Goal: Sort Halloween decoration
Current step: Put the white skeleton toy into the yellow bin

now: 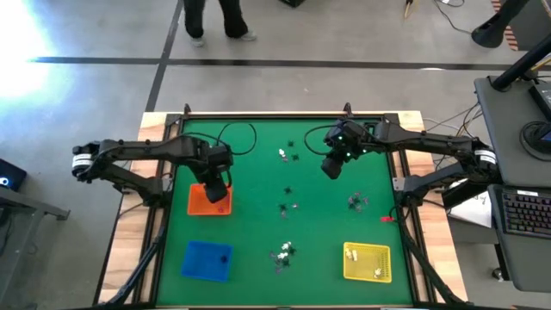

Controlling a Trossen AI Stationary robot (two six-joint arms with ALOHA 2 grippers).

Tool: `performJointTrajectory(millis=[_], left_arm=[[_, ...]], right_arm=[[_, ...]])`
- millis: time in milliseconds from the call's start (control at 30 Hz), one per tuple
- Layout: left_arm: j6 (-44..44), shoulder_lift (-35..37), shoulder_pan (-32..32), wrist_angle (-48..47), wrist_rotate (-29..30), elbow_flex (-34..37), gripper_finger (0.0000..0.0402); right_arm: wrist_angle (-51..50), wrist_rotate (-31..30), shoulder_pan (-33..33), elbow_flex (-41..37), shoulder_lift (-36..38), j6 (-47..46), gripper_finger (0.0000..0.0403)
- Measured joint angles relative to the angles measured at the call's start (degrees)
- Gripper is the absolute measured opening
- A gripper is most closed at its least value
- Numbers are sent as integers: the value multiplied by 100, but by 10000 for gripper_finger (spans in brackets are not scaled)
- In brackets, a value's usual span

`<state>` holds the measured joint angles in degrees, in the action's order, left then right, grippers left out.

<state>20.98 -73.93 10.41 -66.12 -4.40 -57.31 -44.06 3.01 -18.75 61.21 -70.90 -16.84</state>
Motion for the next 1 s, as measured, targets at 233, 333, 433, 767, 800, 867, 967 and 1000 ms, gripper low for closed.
performJointTrajectory(millis=[233,333,433,767,800,867,967,1000], left_arm=[[-431,407,2,-504,355,-303,80],[-459,720,2,-528,393,-299,80],[-461,1028,2,-527,396,-298,80],[-464,1569,2,-449,399,-298,80],[-501,1593,2,-447,401,-298,80],[-607,1635,2,-440,401,-295,80],[-782,1693,2,-431,401,-294,80],[-833,1703,2,-431,401,-294,80]], right_arm=[[0,50,80,35,-244,-986,114],[7,75,239,39,-251,-1414,114],[80,187,486,39,-251,-1847,114],[1158,199,1621,44,-502,-2688,114],[1246,198,1751,44,-574,-2682,114],[1464,199,1992,44,-734,-2677,114],[1841,202,2370,44,-1051,-2665,114],[1970,239,2489,44,-1156,-2600,114]])
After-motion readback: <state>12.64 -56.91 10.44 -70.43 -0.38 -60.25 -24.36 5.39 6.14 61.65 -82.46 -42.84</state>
